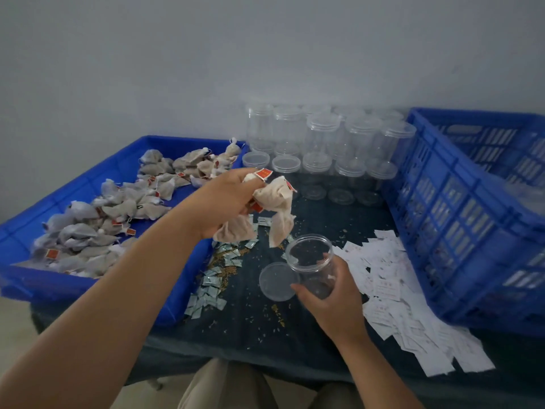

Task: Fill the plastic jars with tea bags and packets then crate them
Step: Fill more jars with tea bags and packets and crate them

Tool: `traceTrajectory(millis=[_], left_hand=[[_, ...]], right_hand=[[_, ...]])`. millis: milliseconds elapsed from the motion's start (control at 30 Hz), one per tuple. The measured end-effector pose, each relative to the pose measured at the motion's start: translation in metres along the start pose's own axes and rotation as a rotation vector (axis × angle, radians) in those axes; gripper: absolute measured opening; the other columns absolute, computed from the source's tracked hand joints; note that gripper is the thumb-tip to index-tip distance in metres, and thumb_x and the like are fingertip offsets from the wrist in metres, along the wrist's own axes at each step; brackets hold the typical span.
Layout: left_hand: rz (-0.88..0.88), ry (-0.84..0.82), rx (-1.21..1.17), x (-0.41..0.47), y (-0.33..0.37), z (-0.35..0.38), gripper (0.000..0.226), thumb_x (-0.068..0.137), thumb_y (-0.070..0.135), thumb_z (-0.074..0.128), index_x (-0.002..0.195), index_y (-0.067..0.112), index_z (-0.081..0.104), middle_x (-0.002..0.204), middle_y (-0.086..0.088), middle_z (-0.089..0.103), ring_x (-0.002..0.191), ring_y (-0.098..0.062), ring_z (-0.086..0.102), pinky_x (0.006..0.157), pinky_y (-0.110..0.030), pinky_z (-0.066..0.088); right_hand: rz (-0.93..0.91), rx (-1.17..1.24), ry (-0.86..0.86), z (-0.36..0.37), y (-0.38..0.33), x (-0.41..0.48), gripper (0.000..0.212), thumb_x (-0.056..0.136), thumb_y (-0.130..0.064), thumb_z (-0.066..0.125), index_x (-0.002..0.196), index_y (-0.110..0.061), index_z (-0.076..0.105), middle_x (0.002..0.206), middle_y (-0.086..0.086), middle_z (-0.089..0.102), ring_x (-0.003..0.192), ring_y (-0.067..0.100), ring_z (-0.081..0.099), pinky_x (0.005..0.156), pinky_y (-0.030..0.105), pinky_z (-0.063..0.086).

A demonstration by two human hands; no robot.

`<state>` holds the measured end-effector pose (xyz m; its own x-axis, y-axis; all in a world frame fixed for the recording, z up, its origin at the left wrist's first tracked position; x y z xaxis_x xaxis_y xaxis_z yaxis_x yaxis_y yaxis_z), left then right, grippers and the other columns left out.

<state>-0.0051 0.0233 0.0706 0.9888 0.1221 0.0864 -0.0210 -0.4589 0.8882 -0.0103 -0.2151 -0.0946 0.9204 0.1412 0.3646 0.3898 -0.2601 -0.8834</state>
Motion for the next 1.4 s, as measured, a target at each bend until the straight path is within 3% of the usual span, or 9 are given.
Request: traceTrajectory(millis=[67,200,267,333,467,667,933,1267,1400], left_hand=[[-0.053,-0.107,0.043,0.002,-0.007,0.029,0.027,0.109,0.033,0.053,0.108,0.012,0.07,0.089,0.001,0.074,0.089,-0.019,0.071,0.087,-0.038,0.06],[-0.146,-0.298,-0.041,0.0,-0.018,0.082,0.025,0.109,0.028,0.051,0.1,0.017,0.072,0.076,0.007,0.072,0.061,0.0,0.063,0.059,-0.018,0.051],[-0.188,-0.312,-0.021,0.001,-0.024,0.092,0.024,0.109,0.033,0.051,0.096,0.025,0.07,0.065,0.013,0.066,0.05,0.002,0.055,0.056,-0.018,0.047],[-0.172,-0.286,0.034,0.004,-0.025,0.089,0.02,0.108,0.04,0.054,0.098,0.032,0.07,0.061,0.018,0.063,0.049,0.001,0.054,0.06,-0.021,0.045],[-0.003,-0.239,0.295,0.009,-0.016,0.077,0.017,0.101,0.041,0.066,0.087,0.032,0.07,0.077,0.016,0.069,0.067,-0.001,0.061,0.071,-0.031,0.048],[0.035,-0.133,0.268,0.008,-0.02,0.071,0.025,0.103,0.043,0.064,0.084,0.026,0.061,0.064,0.02,0.059,0.059,0.003,0.052,0.066,-0.029,0.04],[0.113,-0.023,0.288,0.005,-0.009,0.086,0.021,0.087,0.051,0.081,0.089,0.034,0.07,0.083,0.023,0.07,0.075,0.002,0.065,0.065,-0.021,0.046],[0.106,-0.078,0.248,0.001,0.005,0.082,0.029,0.09,0.065,0.066,0.09,0.038,0.078,0.075,0.023,0.073,0.067,0.001,0.068,0.055,-0.012,0.046],[0.11,0.074,0.112,0.003,0.007,0.067,0.042,0.099,0.066,0.053,0.084,0.035,0.077,0.071,0.014,0.07,0.058,-0.001,0.06,0.056,-0.016,0.046]], right_hand=[[-0.013,-0.005,-0.014,0.0,-0.005,0.0,0.073,0.068,-0.077,0.086,0.127,-0.054,0.051,0.124,-0.036,0.062,0.112,-0.005,0.067,0.085,0.011,0.055],[-0.025,0.03,-0.028,0.001,-0.006,0.0,0.075,0.068,-0.078,0.087,0.127,-0.048,0.053,0.124,-0.026,0.066,0.114,0.003,0.068,0.085,0.019,0.059],[-0.045,0.056,-0.031,0.0,-0.008,-0.001,0.073,0.069,-0.076,0.088,0.126,-0.044,0.055,0.122,-0.022,0.068,0.112,0.006,0.069,0.085,0.019,0.059],[-0.059,0.074,-0.015,-0.001,-0.01,-0.001,0.073,0.069,-0.074,0.088,0.126,-0.041,0.055,0.12,-0.02,0.069,0.11,0.009,0.07,0.085,0.019,0.059],[-0.041,0.132,0.027,-0.006,-0.006,-0.002,0.079,0.071,-0.068,0.09,0.132,-0.029,0.059,0.122,-0.013,0.071,0.11,0.016,0.073,0.084,0.04,0.065],[-0.036,0.104,0.046,-0.007,-0.005,0.0,0.083,0.071,-0.074,0.086,0.132,-0.025,0.059,0.121,-0.013,0.071,0.11,0.015,0.072,0.085,0.039,0.064],[-0.022,0.106,0.034,-0.005,-0.003,-0.001,0.074,0.073,-0.064,0.091,0.13,-0.03,0.058,0.119,-0.012,0.071,0.105,0.016,0.074,0.079,0.037,0.065],[0.008,0.137,0.053,-0.006,0.003,-0.001,0.076,0.073,-0.06,0.093,0.132,-0.026,0.058,0.122,-0.011,0.072,0.108,0.017,0.074,0.084,0.043,0.065],[0.019,0.103,0.056,-0.007,0.005,0.0,0.073,0.071,-0.055,0.093,0.128,-0.024,0.06,0.116,-0.012,0.072,0.103,0.015,0.073,0.082,0.04,0.064]])
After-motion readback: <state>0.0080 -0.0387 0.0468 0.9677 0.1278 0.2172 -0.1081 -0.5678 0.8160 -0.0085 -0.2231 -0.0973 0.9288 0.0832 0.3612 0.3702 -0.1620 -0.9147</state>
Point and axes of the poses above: each hand's wrist, its own x-axis towards the middle knuckle, its own z-axis out of the palm, y = z × x, the point moved 10 cm from there along x, towards the middle knuckle
